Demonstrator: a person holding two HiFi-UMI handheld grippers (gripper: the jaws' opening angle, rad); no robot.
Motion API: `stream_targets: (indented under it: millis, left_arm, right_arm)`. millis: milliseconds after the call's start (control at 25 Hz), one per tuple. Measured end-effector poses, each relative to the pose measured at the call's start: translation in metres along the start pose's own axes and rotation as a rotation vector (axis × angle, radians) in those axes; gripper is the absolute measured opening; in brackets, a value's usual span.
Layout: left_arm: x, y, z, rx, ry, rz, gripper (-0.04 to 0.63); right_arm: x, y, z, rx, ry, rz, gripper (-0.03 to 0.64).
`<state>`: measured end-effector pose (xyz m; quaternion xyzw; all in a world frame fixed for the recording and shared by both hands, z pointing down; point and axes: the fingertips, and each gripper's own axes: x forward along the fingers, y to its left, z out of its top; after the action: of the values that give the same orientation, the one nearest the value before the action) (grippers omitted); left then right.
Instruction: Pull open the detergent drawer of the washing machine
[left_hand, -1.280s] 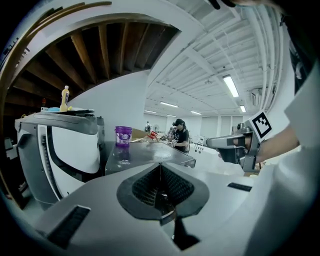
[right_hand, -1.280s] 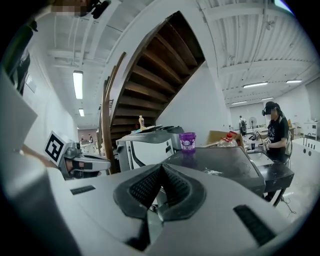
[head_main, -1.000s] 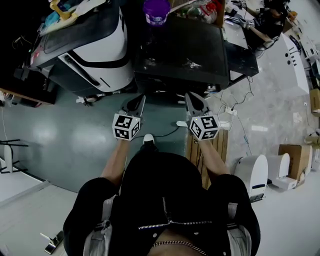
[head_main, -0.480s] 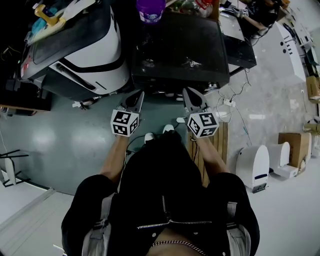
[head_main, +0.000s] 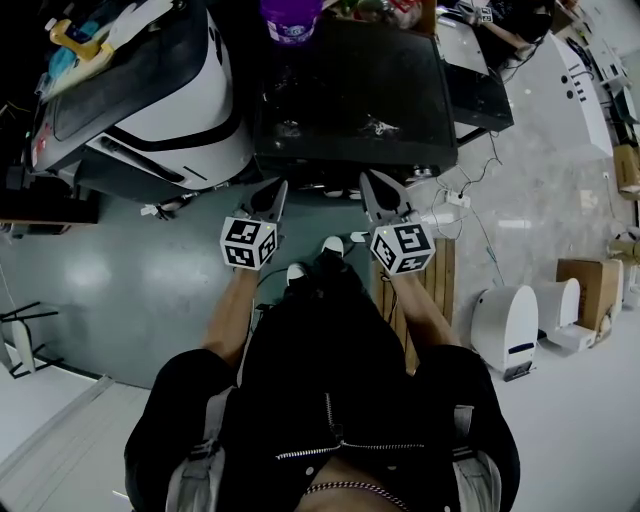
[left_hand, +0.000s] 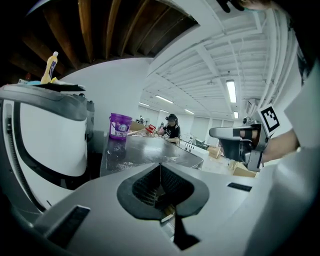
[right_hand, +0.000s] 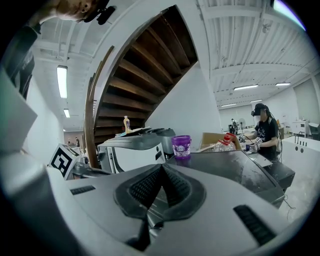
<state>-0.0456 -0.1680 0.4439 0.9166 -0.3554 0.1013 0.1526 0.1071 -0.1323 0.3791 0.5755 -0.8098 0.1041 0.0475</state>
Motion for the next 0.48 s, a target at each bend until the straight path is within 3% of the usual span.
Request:
stream_targets:
  millis: [160,400,480]
  left_arm:
    - [0.014,0.008,-0.019,-0.118,0.024,0.004,0.021]
    - [0.034,0.016,-0.053,-0.198,0.074,0.026,0.021]
    - [0.038,0.018,-0.06,-0.265,0.063,0.019,0.021]
  right_arm:
    - [0.007,-0.002,-0.01,0.021,0.027,0.007,0.006]
    - [0.017,-0.008,-0.035,0.057,0.079,0.018,0.006]
    - [0.02,-0.01,-0.042,0.072,0.094,0.02,0.006]
